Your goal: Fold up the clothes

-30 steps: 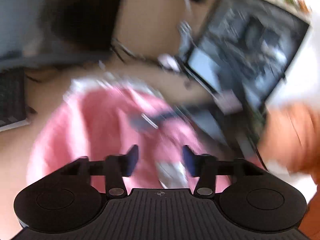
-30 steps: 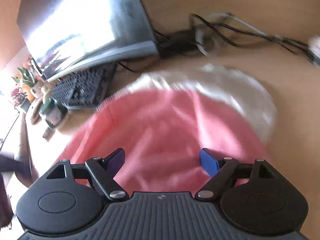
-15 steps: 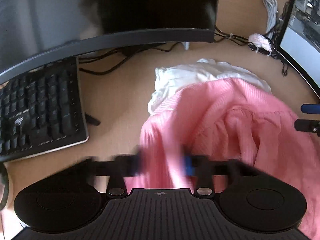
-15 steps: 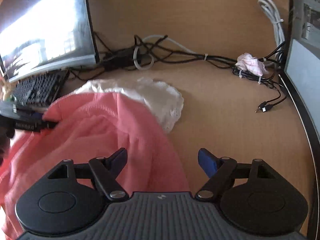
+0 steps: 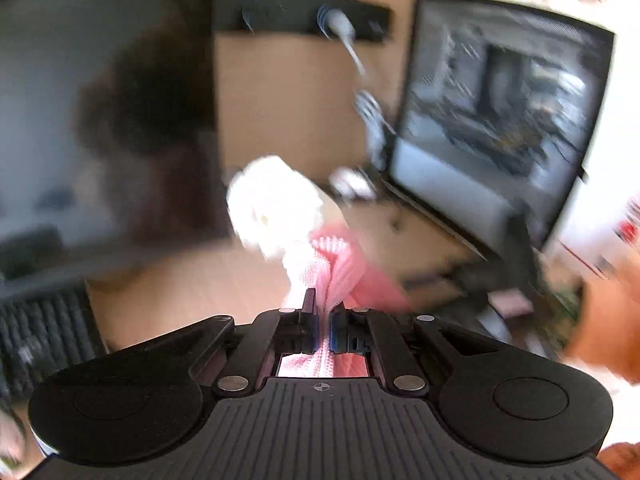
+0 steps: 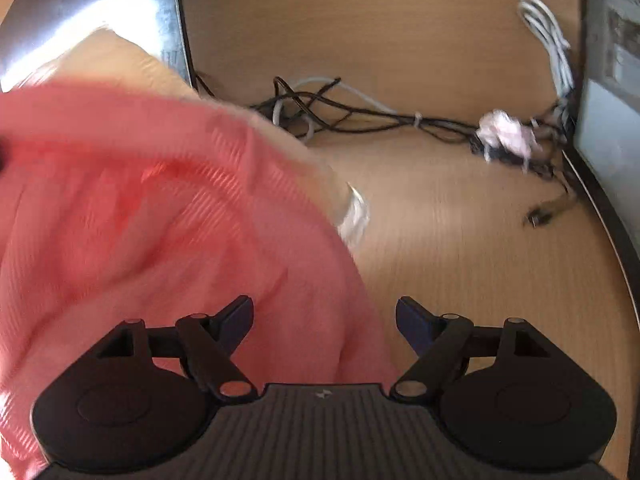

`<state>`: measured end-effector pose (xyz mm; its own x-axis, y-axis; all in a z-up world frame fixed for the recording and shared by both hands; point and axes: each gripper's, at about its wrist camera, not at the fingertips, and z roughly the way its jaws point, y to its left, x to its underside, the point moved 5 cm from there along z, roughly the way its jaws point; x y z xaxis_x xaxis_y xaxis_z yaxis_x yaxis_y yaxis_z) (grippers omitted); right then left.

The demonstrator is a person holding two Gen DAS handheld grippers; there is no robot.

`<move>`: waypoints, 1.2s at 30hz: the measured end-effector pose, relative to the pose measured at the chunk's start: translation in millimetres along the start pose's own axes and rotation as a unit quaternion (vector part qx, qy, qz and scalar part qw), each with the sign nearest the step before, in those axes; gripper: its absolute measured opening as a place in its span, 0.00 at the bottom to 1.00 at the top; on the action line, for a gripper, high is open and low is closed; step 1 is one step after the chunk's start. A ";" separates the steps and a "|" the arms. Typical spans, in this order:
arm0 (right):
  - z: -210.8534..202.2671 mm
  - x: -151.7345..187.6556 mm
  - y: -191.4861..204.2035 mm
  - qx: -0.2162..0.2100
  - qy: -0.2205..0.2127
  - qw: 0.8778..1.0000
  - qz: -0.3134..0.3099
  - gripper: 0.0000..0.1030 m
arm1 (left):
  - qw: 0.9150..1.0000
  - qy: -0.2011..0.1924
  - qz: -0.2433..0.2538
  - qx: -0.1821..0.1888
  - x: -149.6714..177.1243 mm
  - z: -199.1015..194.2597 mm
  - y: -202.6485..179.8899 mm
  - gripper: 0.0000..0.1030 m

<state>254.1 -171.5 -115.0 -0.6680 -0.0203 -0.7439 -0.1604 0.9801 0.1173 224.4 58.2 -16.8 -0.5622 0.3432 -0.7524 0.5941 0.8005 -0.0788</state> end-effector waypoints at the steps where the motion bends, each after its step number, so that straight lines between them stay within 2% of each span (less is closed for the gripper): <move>1: 5.3 -2.6 2.2 -0.001 0.001 1.000 -0.014 0.70 | 1.000 0.013 0.002 0.008 9.5 0.5 -5.1 0.05; 2: 10.4 -4.2 6.3 -0.008 0.005 1.000 -0.029 0.53 | 0.999 0.026 0.004 0.017 19.1 1.0 -10.2 0.06; 3: 15.3 -5.3 11.3 -0.016 0.012 0.999 -0.043 0.42 | 0.999 0.040 0.007 0.025 28.7 1.4 -15.3 0.06; 6: 18.0 0.1 28.3 -0.014 0.012 0.995 -0.096 0.30 | 0.997 0.068 0.014 0.042 50.8 2.0 -23.9 0.08; 8: 16.0 5.4 39.6 -0.005 0.009 0.991 -0.135 0.22 | 0.997 0.060 0.014 0.036 50.0 0.2 -15.6 0.18; 10: 8.3 12.7 47.6 -0.004 0.007 0.987 -0.158 0.19 | 0.999 0.045 0.003 0.026 44.4 -3.0 -2.1 0.36; 12: -1.5 21.5 55.9 -0.005 0.006 0.984 -0.179 0.18 | 0.999 0.032 -0.013 0.014 39.9 -5.7 15.4 0.71; 14: -9.7 29.7 63.6 -0.005 0.007 0.981 -0.192 0.18 | 0.999 0.026 -0.031 0.005 37.5 -2.7 33.1 0.78; 17: -13.7 38.1 68.2 0.004 0.009 0.979 -0.204 0.18 | 0.997 0.044 -0.069 -0.007 40.5 27.7 57.6 0.77; 19: -15.8 43.4 70.7 0.012 0.010 0.977 -0.210 0.18 | 0.992 0.054 -0.114 -0.007 43.1 44.2 73.0 0.72; 20: -15.2 44.1 70.9 0.018 0.009 0.977 -0.211 0.18 | 0.989 0.055 -0.135 -0.006 44.0 52.1 80.0 0.51; 21: -13.7 44.0 70.5 0.026 0.007 0.977 -0.210 0.18 | 0.988 0.054 -0.142 -0.014 41.3 59.4 83.5 0.21; 22: -10.8 42.5 69.3 0.035 0.004 0.977 -0.208 0.18 | 0.988 0.052 -0.147 -0.024 37.7 66.7 86.1 0.13; 25: 4.6 32.5 64.5 0.066 -0.015 0.977 -0.202 0.17 | 0.989 0.023 -0.137 -0.043 15.5 73.6 86.2 0.11; 27: 15.1 18.5 56.0 0.081 -0.030 0.978 -0.191 0.11 | 0.993 -0.025 -0.113 -0.038 -16.2 55.9 77.1 0.09; 30: 2.0 -20.1 44.3 0.105 -0.078 0.975 -0.177 0.08 | 0.992 -0.103 -0.068 -0.026 -65.4 18.5 59.1 0.09; 32: -22.4 -49.1 40.4 0.124 -0.122 0.968 -0.179 0.08 | 0.987 -0.158 -0.019 -0.011 -89.7 -21.4 39.3 0.09; 34: -60.9 -69.9 41.7 0.140 -0.166 0.959 -0.181 0.08 | 0.977 -0.208 0.040 0.005 -102.3 -63.1 16.1 0.10; 36: -101.4 -76.5 48.9 0.153 -0.202 0.948 -0.191 0.08 | 0.969 -0.227 0.092 0.008 -91.1 -86.4 -0.8 0.12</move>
<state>223.7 -142.1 14.3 -0.2612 -0.3695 -0.8918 -0.0753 0.9288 -0.3627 225.5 68.8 108.3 -0.1367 0.2253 -0.9647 0.6709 0.7375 0.0772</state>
